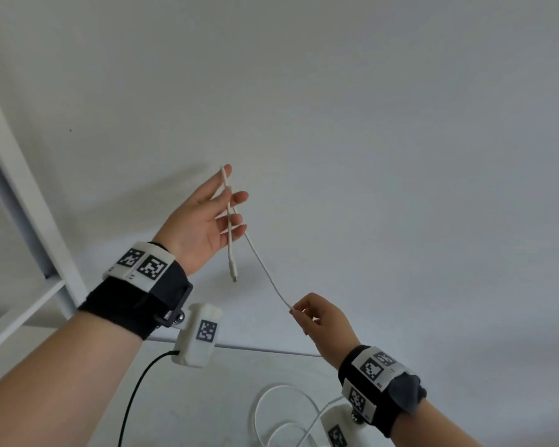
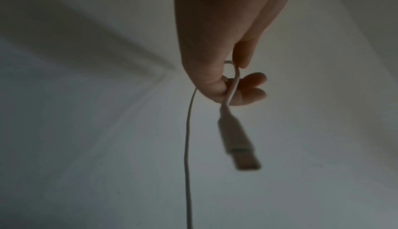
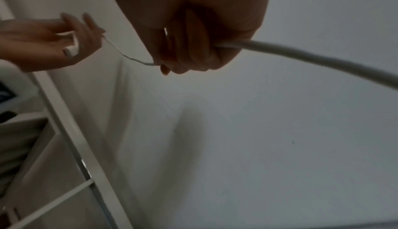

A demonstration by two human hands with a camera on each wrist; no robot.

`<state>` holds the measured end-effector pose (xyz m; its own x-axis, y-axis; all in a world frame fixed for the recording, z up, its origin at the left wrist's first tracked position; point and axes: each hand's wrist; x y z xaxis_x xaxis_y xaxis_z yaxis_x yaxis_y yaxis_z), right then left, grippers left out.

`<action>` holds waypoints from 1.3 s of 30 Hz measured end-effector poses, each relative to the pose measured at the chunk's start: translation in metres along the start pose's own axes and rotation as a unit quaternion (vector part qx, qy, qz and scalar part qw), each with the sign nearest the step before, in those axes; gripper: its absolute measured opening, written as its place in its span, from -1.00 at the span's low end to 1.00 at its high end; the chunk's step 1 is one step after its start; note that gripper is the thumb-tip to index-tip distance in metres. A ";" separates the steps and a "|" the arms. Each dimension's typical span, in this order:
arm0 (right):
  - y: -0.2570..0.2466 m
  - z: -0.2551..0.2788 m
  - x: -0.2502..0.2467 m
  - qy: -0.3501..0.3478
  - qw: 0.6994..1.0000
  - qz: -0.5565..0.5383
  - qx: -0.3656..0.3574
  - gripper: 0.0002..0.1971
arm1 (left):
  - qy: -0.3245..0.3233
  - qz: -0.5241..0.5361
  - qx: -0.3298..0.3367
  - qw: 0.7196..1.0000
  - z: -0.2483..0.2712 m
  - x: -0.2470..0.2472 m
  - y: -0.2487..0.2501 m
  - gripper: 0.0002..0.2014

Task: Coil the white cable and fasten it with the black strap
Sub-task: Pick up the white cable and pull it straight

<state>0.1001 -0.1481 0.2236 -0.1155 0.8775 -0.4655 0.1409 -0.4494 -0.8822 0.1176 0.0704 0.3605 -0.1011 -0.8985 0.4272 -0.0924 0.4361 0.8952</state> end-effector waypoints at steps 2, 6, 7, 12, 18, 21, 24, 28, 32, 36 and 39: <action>-0.005 0.002 -0.002 -0.026 0.996 0.074 -0.032 -0.88 | 0.017 -0.041 0.013 0.999 -0.002 0.004 -0.008 -0.75; -0.023 0.011 -0.007 -0.091 0.970 0.204 -0.096 -0.89 | 0.030 -0.083 0.026 0.996 -0.006 0.011 -0.019 -0.78; -0.028 0.013 -0.009 -0.101 0.962 0.227 -0.112 -0.88 | 0.027 -0.089 0.024 0.995 -0.006 0.011 -0.020 -0.78; -0.059 0.027 -0.019 -0.134 0.933 0.275 -0.192 -0.81 | 0.010 -0.153 0.023 0.988 -0.002 0.014 -0.027 -0.80; -0.095 0.018 -0.042 -0.072 0.913 0.266 -0.301 -0.81 | -0.055 -0.208 -0.036 0.976 0.006 0.020 -0.035 -0.80; -0.108 0.005 -0.054 -0.027 0.910 0.252 -0.327 -0.82 | -0.090 -0.240 -0.064 0.965 0.014 0.023 -0.034 -0.80; -0.120 -0.007 -0.061 0.012 0.916 0.228 -0.330 -0.82 | -0.125 -0.199 -0.095 0.967 0.021 0.026 -0.033 -0.78; -0.130 -0.019 -0.065 0.070 0.934 0.196 -0.292 -0.91 | -0.131 -0.241 -0.081 0.958 0.029 0.030 -0.034 -0.75; -0.133 -0.026 -0.070 0.104 0.953 0.145 -0.246 -0.69 | -0.110 -0.217 -0.045 0.969 0.034 0.028 -0.036 -0.70; -0.123 -0.038 -0.075 0.106 0.965 0.138 -0.194 -0.59 | -0.119 -0.173 -0.070 0.975 0.038 0.027 -0.033 -0.66; -0.104 -0.042 -0.072 0.055 0.981 0.112 -0.147 -0.60 | -0.126 -0.158 -0.095 0.975 0.040 0.024 -0.029 -0.70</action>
<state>0.1346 -0.1578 0.3524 0.0545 0.7828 -0.6199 0.4308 -0.5785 -0.6927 0.0782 0.0378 0.3395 -0.3401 -0.9348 0.1021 0.0247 0.0996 0.9947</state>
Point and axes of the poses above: each hand's wrist, its own z-axis away from the middle knuckle, its own x-axis out of the palm, y = z × x, and after that the axes turned 2 degrees about -z, right-handed
